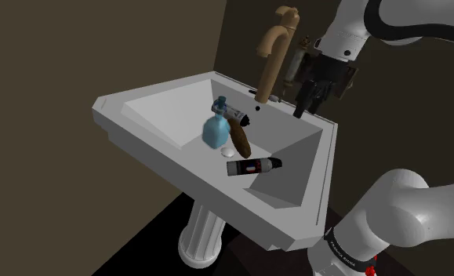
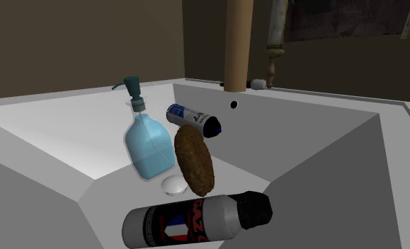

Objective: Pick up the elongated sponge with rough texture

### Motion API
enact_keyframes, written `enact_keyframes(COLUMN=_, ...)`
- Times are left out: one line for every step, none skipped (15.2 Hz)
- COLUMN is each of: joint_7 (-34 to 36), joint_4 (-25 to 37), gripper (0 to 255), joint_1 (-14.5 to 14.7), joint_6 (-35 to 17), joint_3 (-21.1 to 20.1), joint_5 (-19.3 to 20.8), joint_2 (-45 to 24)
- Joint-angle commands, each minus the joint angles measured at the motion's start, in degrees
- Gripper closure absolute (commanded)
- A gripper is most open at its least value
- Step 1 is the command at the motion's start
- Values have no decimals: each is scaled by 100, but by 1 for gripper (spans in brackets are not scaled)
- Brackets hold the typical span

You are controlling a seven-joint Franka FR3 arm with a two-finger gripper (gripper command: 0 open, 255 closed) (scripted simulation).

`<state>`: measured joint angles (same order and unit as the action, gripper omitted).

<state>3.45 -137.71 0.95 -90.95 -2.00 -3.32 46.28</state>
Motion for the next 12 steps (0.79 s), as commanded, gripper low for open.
enact_keyframes(joint_7=0, joint_4=0, gripper=0, joint_1=0, joint_6=0, joint_3=0, joint_5=0, joint_2=0)
enact_keyframes(joint_7=171, joint_4=-60, gripper=0, joint_1=-37, joint_6=-198, joint_3=-121, joint_5=21, joint_2=-132)
enact_keyframes(joint_7=343, joint_4=-110, gripper=0, joint_1=-79, joint_6=-394, joint_3=-243, joint_5=46, joint_2=-276)
enact_keyframes(joint_7=520, joint_4=-150, gripper=0, joint_1=-121, joint_6=-587, joint_3=-362, joint_5=78, joint_2=-429)
enact_keyframes(joint_7=700, joint_4=-180, gripper=0, joint_1=-167, joint_6=-777, joint_3=-479, joint_5=117, joint_2=-593)
enact_keyframes(joint_7=883, joint_4=-199, gripper=0, joint_1=-218, joint_6=-963, joint_3=-594, joint_5=164, joint_2=-767)
enact_keyframes(joint_7=1071, joint_4=-208, gripper=0, joint_1=-272, joint_6=-1145, joint_3=-708, joint_5=219, joint_2=-950)
enact_keyframes(joint_7=1264, joint_4=-207, gripper=0, joint_1=-330, joint_6=-1321, joint_3=-820, joint_5=283, joint_2=-1141)
enact_keyframes(joint_7=1462, joint_4=-196, gripper=0, joint_1=-392, joint_6=-1491, joint_3=-930, joint_5=356, joint_2=-1341)
enact_keyframes(joint_7=1665, joint_4=-174, gripper=0, joint_1=-458, joint_6=-1654, joint_3=-1038, joint_5=441, joint_2=-1548)
enact_keyframes(joint_7=1875, joint_4=-142, gripper=0, joint_1=-527, joint_6=-1809, joint_3=-1142, joint_5=537, joint_2=-1762)
enact_keyframes(joint_7=2092, joint_4=-99, gripper=0, joint_1=-597, joint_6=-1955, joint_3=-1243, joint_5=645, joint_2=-1983)
